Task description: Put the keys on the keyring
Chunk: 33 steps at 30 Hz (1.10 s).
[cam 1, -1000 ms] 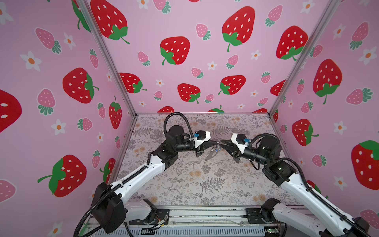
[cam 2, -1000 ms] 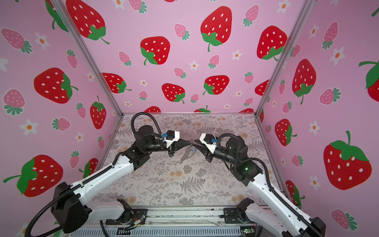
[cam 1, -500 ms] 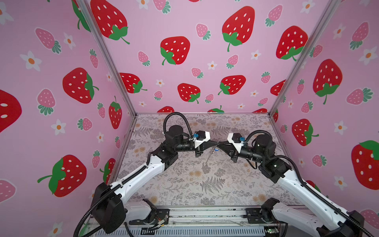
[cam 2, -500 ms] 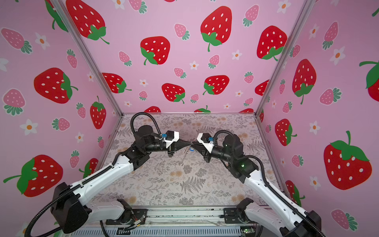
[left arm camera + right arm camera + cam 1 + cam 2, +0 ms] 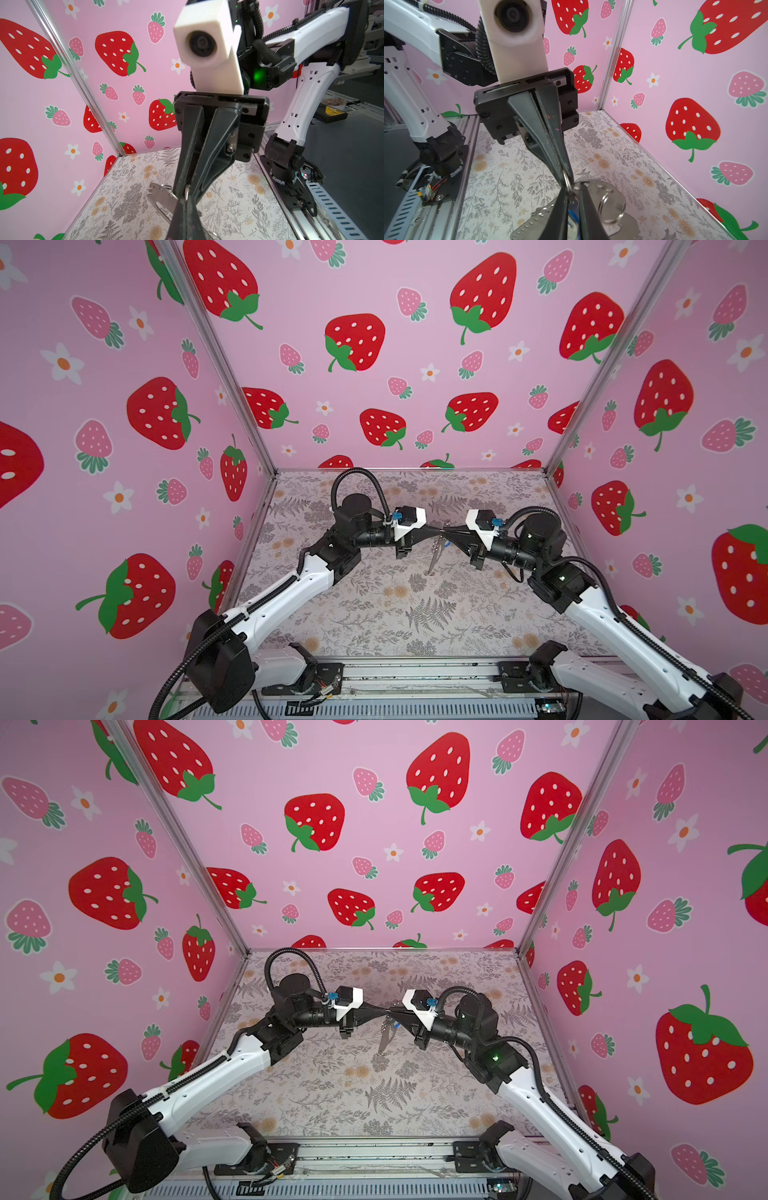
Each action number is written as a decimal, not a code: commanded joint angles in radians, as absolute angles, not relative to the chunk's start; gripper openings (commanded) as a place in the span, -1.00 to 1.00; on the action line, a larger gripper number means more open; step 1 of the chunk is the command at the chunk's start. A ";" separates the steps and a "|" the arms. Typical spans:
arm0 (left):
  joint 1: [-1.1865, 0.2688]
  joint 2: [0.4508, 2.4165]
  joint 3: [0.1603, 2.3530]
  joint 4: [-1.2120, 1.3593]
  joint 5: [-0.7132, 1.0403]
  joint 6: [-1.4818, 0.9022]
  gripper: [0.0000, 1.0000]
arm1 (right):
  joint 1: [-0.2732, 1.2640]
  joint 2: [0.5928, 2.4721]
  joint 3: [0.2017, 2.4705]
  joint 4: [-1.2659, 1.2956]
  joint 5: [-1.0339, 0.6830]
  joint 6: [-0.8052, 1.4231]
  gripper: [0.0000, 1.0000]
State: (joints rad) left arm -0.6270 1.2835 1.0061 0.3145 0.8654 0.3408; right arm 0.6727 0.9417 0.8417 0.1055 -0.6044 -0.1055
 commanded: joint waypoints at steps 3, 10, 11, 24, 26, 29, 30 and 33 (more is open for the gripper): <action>-0.630 1.256 1.015 0.347 0.913 0.348 -1.00 | 0.668 0.954 0.847 0.110 -0.639 -0.101 -0.85; -0.627 1.254 1.106 0.054 0.843 0.546 -0.40 | 0.662 0.956 0.867 0.056 -0.628 -0.117 -1.00; -0.628 1.250 1.146 -0.045 0.799 0.625 -0.26 | 0.660 0.963 0.885 0.013 -0.619 -0.128 -1.00; -0.715 1.266 1.300 -0.409 0.469 0.985 -0.32 | 0.653 1.080 1.072 -0.312 -0.639 -0.220 -1.00; -0.734 1.285 1.327 -0.429 0.421 1.001 -0.33 | 0.653 1.089 1.083 -0.326 -0.651 -0.222 -1.00; -0.752 1.309 1.357 -0.448 0.385 1.009 -0.38 | 0.653 1.095 1.089 -0.327 -0.663 -0.226 -1.00; -0.757 1.313 1.360 -0.447 0.379 1.006 -0.38 | 0.653 1.097 1.088 -0.326 -0.666 -0.227 -1.00; -0.766 1.319 1.368 -0.440 0.368 1.003 -0.42 | 0.653 1.101 1.085 -0.327 -0.671 -0.230 -1.00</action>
State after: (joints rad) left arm -0.7574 1.3174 1.3174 -0.4171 0.3992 0.9691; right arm 0.6579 1.1015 1.0565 -0.3157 -0.6346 -0.2077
